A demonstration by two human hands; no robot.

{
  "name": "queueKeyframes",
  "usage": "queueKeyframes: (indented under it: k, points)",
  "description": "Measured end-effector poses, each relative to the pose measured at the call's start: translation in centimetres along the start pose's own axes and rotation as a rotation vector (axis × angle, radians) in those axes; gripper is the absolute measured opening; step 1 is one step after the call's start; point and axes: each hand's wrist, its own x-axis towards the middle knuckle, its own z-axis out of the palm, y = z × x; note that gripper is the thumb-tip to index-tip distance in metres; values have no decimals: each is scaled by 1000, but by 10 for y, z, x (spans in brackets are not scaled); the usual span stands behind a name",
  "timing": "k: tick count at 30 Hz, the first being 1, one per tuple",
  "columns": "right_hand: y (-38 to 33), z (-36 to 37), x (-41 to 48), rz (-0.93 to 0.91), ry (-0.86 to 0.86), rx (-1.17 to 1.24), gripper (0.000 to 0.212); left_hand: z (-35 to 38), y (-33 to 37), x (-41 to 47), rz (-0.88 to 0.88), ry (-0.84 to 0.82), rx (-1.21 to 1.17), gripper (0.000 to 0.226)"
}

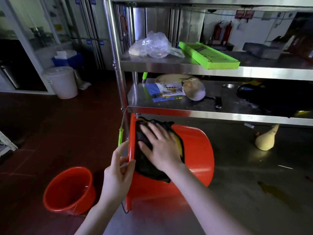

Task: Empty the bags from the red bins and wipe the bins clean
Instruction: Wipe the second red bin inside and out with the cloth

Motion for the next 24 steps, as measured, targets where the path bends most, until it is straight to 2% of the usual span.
queueKeyframes:
  k: [3, 5, 7, 9, 11, 14, 17, 19, 22, 24]
  points:
    - [50, -4, -8, 260, 40, -30, 54, -3, 2, -12, -20, -21, -53, 70]
    - [86, -9, -14, 424, 1, -57, 51, -5, 3, -19, -21, -38, -57, 81]
    - [107, -10, -20, 480, -30, -21, 50, -11, 5, -20, -55, -60, -48, 95]
    - [108, -8, -23, 455, -16, 4, 49, -23, 11, -9, -115, -98, -58, 109]
    - [99, -5, -30, 418, 32, -7, 48, -35, 21, 17, -199, -127, -87, 112]
    - [90, -3, -45, 378, 102, -19, 51, -35, 34, 74, -388, -126, -54, 97]
    - [83, -4, -50, 368, 120, -41, 58, -16, 43, 99, -302, -152, 147, 74]
    - [69, -5, -42, 353, 130, -38, 56, -12, 42, 95, -239, -151, 160, 67]
    - [17, -4, -22, 164, 82, 12, 52, -18, 34, 85, -209, -139, 87, 67]
    - [-20, 1, -14, 21, 55, 56, 51, -22, 33, 82, -180, -106, 119, 64]
